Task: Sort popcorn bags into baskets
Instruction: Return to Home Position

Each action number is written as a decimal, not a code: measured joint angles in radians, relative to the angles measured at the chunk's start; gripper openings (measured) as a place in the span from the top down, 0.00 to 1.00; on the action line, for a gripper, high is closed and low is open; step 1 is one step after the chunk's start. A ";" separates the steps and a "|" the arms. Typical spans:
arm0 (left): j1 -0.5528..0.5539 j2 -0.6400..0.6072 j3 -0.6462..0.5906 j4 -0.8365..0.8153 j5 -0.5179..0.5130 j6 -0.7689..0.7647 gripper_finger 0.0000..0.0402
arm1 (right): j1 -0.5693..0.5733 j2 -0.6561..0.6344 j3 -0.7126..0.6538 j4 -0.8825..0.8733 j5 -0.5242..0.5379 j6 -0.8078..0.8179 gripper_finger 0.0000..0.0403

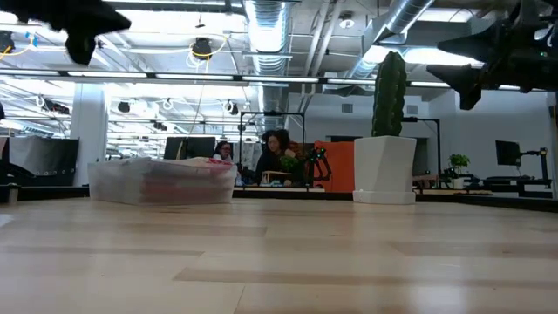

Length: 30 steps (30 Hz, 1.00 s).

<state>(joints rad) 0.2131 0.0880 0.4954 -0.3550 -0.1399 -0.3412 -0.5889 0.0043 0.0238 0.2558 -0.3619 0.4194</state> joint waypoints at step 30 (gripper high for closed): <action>-0.064 -0.085 -0.484 0.392 0.122 -0.037 1.00 | -0.166 0.008 -0.017 -0.121 -0.129 -0.192 0.35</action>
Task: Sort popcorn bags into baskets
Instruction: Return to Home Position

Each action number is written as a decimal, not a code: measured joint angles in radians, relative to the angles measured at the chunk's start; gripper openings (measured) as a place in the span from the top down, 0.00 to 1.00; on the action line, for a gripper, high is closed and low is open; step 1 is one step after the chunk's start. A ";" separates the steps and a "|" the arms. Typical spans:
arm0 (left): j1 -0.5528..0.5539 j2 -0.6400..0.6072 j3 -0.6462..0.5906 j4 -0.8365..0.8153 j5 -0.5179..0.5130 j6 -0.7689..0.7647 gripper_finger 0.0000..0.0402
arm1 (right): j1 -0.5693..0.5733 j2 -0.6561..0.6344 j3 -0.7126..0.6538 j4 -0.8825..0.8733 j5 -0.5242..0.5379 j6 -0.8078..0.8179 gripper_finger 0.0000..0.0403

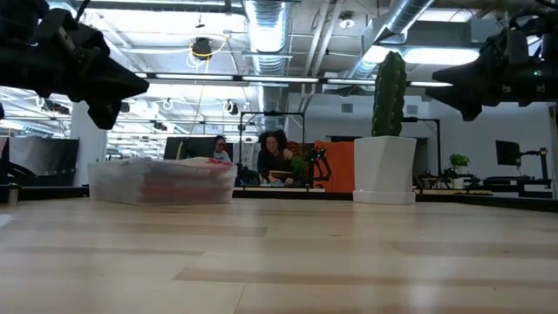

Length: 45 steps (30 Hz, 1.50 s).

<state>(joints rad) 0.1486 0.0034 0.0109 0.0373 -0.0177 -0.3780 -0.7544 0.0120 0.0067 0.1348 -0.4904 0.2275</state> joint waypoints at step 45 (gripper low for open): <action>-0.003 0.001 -0.004 -0.008 0.007 -0.124 1.00 | 0.000 0.001 -0.002 -0.046 0.021 0.010 0.35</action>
